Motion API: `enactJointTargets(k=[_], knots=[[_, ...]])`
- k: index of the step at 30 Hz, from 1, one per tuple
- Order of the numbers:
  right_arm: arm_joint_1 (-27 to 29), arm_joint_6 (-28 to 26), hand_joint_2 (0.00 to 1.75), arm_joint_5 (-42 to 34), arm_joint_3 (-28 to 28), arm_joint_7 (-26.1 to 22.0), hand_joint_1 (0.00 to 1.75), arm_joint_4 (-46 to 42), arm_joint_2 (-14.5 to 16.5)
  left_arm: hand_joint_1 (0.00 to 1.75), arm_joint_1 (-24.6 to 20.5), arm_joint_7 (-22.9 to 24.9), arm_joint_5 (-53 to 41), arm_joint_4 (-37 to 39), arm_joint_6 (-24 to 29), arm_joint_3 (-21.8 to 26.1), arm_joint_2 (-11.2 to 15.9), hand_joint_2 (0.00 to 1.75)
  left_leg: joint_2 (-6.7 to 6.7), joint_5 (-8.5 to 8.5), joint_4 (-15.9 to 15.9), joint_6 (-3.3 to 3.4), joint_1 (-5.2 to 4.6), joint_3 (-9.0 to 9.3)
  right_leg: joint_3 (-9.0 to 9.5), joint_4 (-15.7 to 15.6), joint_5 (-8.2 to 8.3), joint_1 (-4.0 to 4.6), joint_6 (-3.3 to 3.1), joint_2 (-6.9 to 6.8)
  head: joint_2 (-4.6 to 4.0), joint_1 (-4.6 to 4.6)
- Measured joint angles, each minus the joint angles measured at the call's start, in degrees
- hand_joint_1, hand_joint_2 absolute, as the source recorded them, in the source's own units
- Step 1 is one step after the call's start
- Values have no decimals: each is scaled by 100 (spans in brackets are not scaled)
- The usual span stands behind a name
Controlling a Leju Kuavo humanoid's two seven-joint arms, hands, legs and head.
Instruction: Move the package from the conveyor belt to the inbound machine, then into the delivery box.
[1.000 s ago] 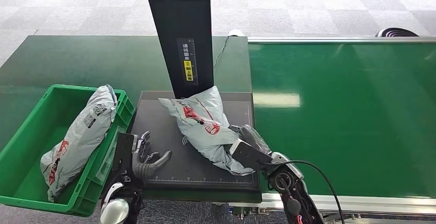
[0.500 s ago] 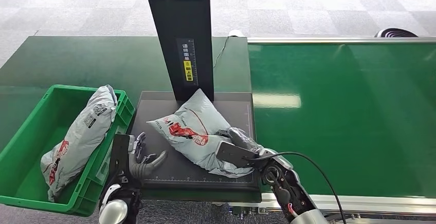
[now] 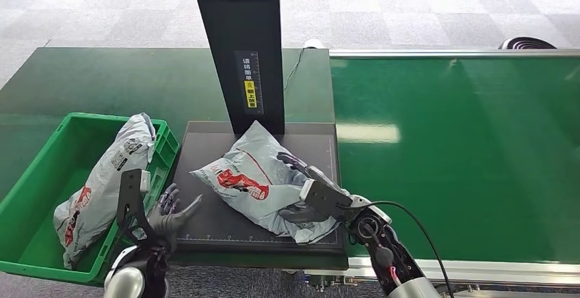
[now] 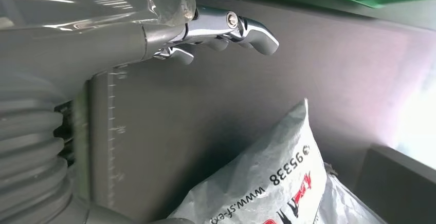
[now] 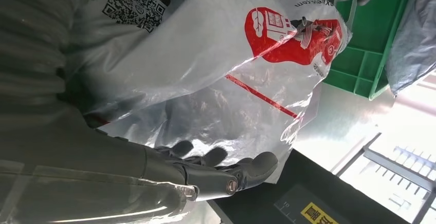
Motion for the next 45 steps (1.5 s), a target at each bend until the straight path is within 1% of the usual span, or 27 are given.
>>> enactJointTargets(k=[1,3,8,11,14,20,22,25,27,29,32,38,45], knots=[[-7,31,175,-17,0,11,0,-3,-3,0,11,286,-29,-160,-2,9,-7,175,0,0,0,0,0,0,-1,0,0,0,0,0,0,1],[-31,156,175,-64,1,49,0,0,-11,0,22,613,-110,-460,-22,14,-16,175,0,0,0,0,0,-1,-2,0,0,0,0,0,0,1],[-119,438,175,-155,19,99,0,57,-41,0,2,641,-276,-1043,-51,-65,-14,175,0,0,0,0,0,-1,-3,0,0,0,0,0,-1,1],[-167,538,175,-227,40,79,0,103,-51,0,-47,641,-522,-1214,215,-241,51,175,0,0,0,0,0,-1,-4,0,0,0,0,0,-1,0],[-205,586,175,-249,83,56,0,140,-60,0,-136,641,-924,-1251,595,-612,284,175,-1,0,0,0,0,-1,-5,0,0,0,0,0,-1,0],[-226,651,175,-269,126,-22,0,162,-72,0,-373,641,-2151,-1056,1392,-1744,981,175,1,0,0,0,0,-1,-5,0,0,0,0,1,-1,-1],[-227,726,175,-363,117,-66,0,160,-75,0,-448,641,-2586,-885,1511,-2074,1138,175,1,0,1,0,0,-1,-6,0,0,0,0,1,0,0],[-223,942,175,-709,43,-168,0,116,-75,0,-562,641,-3133,-586,1413,-2420,1247,175,3,0,2,0,-1,-1,-6,0,0,-1,0,2,0,1],[-220,1073,175,-983,-54,-187,0,29,-67,0,-623,641,-3493,-373,1255,-2544,1260,175,5,0,2,0,-1,0,-6,0,0,-1,0,3,-1,1],[-219,1094,175,-1148,-160,-140,0,-77,-50,0,-653,641,-3827,-164,1089,-2600,1228,175,14,0,3,0,-2,1,-7,0,0,-1,1,8,-1,1],[-199,881,175,-1217,-323,-42,0,-240,-15,0,-660,641,-4187,127,868,-2629,1109,175,25,0,3,0,-1,1,-10,0,1,-1,1,13,-1,1],[-74,185,175,-1280,-731,160,0,-644,109,0,-648,641,-4272,449,694,-2662,949,175,26,0,2,0,-1,0,-12,0,1,0,0,16,0,0],[53,116,175,-1302,-956,202,0,-901,151,0,-644,641,-4249,615,676,-2675,904,175,28,-1,2,0,-1,-1,-13,0,1,0,1,20,-1,0]])
